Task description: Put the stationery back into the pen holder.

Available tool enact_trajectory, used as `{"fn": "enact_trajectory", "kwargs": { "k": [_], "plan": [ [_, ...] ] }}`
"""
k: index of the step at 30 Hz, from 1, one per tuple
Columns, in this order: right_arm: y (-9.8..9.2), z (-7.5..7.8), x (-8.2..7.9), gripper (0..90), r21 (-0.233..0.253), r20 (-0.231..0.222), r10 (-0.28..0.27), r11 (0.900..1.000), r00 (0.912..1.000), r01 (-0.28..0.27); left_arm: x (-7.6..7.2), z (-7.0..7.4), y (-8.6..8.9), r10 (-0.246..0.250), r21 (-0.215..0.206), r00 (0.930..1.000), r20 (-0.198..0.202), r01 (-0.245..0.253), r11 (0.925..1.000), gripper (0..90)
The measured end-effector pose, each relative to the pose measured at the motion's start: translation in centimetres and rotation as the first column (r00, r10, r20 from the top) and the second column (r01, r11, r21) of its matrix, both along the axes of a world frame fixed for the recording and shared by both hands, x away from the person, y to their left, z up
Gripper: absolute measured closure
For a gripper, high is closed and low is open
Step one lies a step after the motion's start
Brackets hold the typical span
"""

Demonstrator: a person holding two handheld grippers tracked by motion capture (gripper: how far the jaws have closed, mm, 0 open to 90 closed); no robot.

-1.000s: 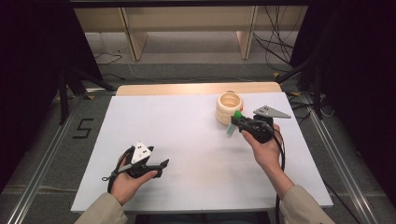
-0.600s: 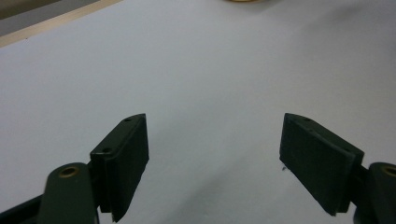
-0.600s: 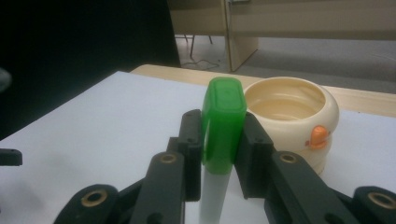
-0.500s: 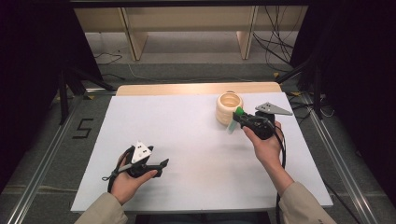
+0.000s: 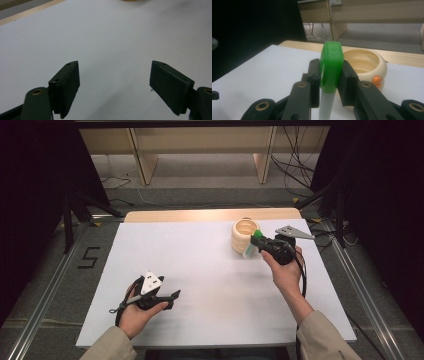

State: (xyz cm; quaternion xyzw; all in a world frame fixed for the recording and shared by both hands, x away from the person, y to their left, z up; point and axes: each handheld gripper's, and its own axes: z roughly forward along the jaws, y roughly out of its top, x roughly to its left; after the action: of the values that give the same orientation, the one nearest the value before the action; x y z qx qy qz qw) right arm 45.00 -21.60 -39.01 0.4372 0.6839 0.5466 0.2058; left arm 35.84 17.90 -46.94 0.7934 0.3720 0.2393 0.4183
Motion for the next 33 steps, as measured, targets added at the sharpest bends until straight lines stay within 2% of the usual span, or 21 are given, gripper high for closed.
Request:
{"fn": "enact_trajectory", "kwargs": {
  "k": [33],
  "plan": [
    [0.0, 1.5, 2.0, 74.3, 0.028, 0.011, -0.035, 0.999, 0.9993, 0.035, 0.1, 0.0, 0.0, 0.002, 0.000, 1.0000, -0.007, -0.002, 1.0000, 24.4]
  ]
}}
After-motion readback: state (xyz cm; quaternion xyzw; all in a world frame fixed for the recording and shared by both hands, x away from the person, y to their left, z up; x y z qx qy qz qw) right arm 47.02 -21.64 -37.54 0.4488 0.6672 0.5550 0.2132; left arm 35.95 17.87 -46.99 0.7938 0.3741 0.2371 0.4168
